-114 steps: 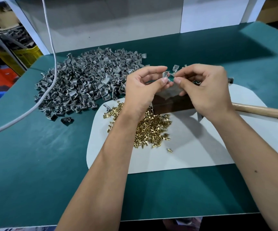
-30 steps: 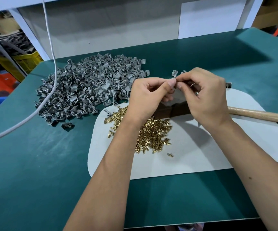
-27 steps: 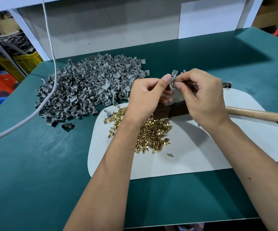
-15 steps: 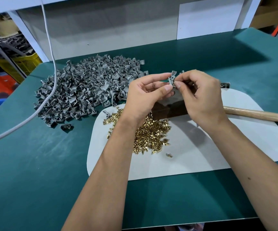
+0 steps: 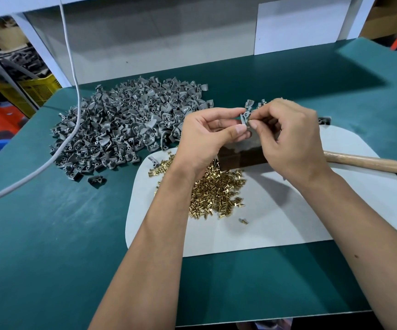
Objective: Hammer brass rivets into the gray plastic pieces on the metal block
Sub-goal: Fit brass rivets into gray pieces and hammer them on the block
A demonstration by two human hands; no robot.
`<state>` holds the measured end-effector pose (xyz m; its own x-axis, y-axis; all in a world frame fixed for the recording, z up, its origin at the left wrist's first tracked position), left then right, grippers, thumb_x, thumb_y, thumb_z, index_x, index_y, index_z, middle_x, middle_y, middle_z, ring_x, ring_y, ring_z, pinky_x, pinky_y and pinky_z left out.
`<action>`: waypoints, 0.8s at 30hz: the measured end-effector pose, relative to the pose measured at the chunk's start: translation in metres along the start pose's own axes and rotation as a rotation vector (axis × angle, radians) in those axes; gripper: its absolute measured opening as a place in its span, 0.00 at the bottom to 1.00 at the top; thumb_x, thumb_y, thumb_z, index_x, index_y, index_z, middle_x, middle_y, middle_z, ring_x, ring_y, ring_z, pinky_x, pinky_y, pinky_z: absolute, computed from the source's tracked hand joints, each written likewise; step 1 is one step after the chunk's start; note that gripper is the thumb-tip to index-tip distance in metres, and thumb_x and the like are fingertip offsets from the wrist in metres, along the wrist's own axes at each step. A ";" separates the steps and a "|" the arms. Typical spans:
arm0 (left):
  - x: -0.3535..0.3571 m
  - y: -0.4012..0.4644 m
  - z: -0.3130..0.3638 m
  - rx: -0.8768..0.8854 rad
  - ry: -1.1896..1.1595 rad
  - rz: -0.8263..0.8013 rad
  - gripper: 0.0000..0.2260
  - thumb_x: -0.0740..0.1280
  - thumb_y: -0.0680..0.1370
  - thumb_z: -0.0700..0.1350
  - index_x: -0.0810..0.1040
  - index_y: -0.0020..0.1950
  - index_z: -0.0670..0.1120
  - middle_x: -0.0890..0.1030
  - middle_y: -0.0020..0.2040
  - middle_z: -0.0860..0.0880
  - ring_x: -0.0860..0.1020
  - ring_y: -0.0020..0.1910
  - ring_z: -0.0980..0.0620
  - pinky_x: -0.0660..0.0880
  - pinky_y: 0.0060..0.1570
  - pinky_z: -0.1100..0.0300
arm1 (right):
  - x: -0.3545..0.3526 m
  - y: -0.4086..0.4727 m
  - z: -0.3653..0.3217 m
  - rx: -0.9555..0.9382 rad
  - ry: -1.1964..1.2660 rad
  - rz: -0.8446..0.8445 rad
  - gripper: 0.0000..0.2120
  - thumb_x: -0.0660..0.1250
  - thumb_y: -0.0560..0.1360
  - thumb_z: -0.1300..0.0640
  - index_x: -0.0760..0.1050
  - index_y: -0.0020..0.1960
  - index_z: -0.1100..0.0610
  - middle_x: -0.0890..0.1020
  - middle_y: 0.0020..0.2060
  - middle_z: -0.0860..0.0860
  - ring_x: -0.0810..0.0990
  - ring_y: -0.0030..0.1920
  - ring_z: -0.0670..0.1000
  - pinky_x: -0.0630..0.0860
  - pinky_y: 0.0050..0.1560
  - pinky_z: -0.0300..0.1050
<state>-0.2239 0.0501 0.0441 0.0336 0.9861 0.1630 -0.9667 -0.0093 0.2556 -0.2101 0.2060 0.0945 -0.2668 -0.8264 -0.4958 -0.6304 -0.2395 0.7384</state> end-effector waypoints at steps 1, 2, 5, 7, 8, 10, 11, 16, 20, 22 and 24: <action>0.000 0.000 -0.001 -0.003 -0.001 0.000 0.15 0.74 0.73 0.28 0.82 0.59 0.35 0.87 0.45 0.38 0.86 0.41 0.46 0.82 0.44 0.59 | 0.000 0.000 0.000 -0.004 -0.002 0.000 0.02 0.70 0.76 0.65 0.81 0.45 0.62 0.82 0.40 0.53 0.78 0.41 0.50 0.75 0.44 0.41; -0.001 0.000 -0.001 -0.007 -0.002 0.001 0.15 0.74 0.73 0.28 0.82 0.59 0.34 0.87 0.45 0.38 0.87 0.41 0.46 0.82 0.44 0.58 | -0.001 0.000 0.000 -0.007 -0.003 -0.001 0.02 0.70 0.76 0.65 0.81 0.45 0.62 0.82 0.39 0.53 0.77 0.40 0.49 0.74 0.43 0.39; -0.001 0.000 -0.002 -0.014 0.001 0.000 0.15 0.75 0.72 0.28 0.83 0.58 0.35 0.87 0.45 0.37 0.87 0.41 0.45 0.83 0.44 0.58 | 0.000 0.000 0.001 -0.001 0.010 -0.015 0.02 0.71 0.75 0.64 0.81 0.44 0.61 0.82 0.38 0.52 0.76 0.39 0.48 0.71 0.42 0.35; 0.000 -0.001 -0.002 -0.014 0.005 -0.003 0.14 0.74 0.72 0.27 0.83 0.57 0.36 0.87 0.44 0.38 0.86 0.41 0.45 0.83 0.44 0.58 | 0.001 0.000 0.004 0.012 0.016 -0.025 0.02 0.71 0.75 0.64 0.81 0.44 0.61 0.82 0.38 0.51 0.76 0.39 0.47 0.70 0.42 0.33; 0.000 -0.001 -0.002 -0.014 0.007 -0.005 0.14 0.74 0.72 0.27 0.83 0.56 0.37 0.87 0.44 0.39 0.86 0.40 0.45 0.83 0.44 0.58 | 0.002 0.000 0.005 0.020 0.018 -0.029 0.02 0.71 0.75 0.64 0.81 0.44 0.61 0.82 0.38 0.50 0.76 0.39 0.47 0.70 0.42 0.33; 0.001 -0.002 -0.001 -0.011 0.015 -0.008 0.14 0.74 0.72 0.26 0.83 0.56 0.37 0.87 0.43 0.40 0.86 0.40 0.46 0.83 0.44 0.58 | 0.003 -0.001 0.006 0.042 0.027 -0.030 0.02 0.71 0.75 0.63 0.82 0.44 0.60 0.82 0.38 0.49 0.76 0.39 0.46 0.71 0.42 0.33; 0.001 -0.002 -0.001 -0.008 0.021 -0.009 0.14 0.74 0.72 0.26 0.83 0.55 0.37 0.87 0.43 0.40 0.86 0.40 0.46 0.83 0.44 0.57 | 0.003 -0.001 0.007 0.057 0.036 -0.028 0.02 0.71 0.75 0.63 0.82 0.44 0.60 0.82 0.38 0.49 0.77 0.39 0.46 0.72 0.42 0.34; 0.000 -0.002 0.002 0.007 0.059 0.012 0.14 0.75 0.71 0.26 0.84 0.54 0.38 0.87 0.42 0.41 0.86 0.40 0.47 0.84 0.45 0.56 | 0.008 -0.003 0.016 0.168 0.118 -0.026 0.02 0.71 0.75 0.62 0.82 0.45 0.58 0.82 0.37 0.47 0.80 0.38 0.45 0.77 0.42 0.39; 0.000 -0.002 0.005 0.034 0.131 0.039 0.15 0.76 0.69 0.25 0.84 0.53 0.37 0.86 0.40 0.44 0.85 0.39 0.49 0.84 0.46 0.56 | 0.010 -0.002 0.022 0.242 0.125 -0.046 0.03 0.72 0.75 0.62 0.83 0.44 0.55 0.82 0.37 0.43 0.80 0.36 0.42 0.77 0.41 0.38; 0.001 -0.002 0.006 0.046 0.153 0.049 0.15 0.76 0.69 0.25 0.84 0.52 0.36 0.86 0.38 0.45 0.85 0.38 0.50 0.84 0.45 0.57 | 0.011 -0.002 0.023 0.260 0.120 -0.054 0.03 0.72 0.75 0.62 0.83 0.44 0.55 0.83 0.36 0.45 0.80 0.36 0.43 0.77 0.41 0.38; 0.002 -0.002 0.007 0.056 0.163 0.055 0.15 0.76 0.69 0.24 0.83 0.52 0.35 0.86 0.37 0.46 0.85 0.38 0.51 0.84 0.44 0.58 | 0.011 -0.002 0.024 0.269 0.115 -0.052 0.03 0.72 0.74 0.62 0.83 0.43 0.56 0.82 0.35 0.44 0.79 0.35 0.41 0.74 0.39 0.34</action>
<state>-0.2200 0.0509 0.0506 -0.0650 0.9976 0.0223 -0.9502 -0.0687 0.3040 -0.2288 0.2098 0.0767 -0.1543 -0.8727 -0.4633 -0.8160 -0.1519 0.5577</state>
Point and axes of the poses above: each hand's wrist, its own y-axis towards the middle knuckle, its own x-axis out of the palm, z = x × y, the point moved 9 cm from there along y, towards the middle knuckle
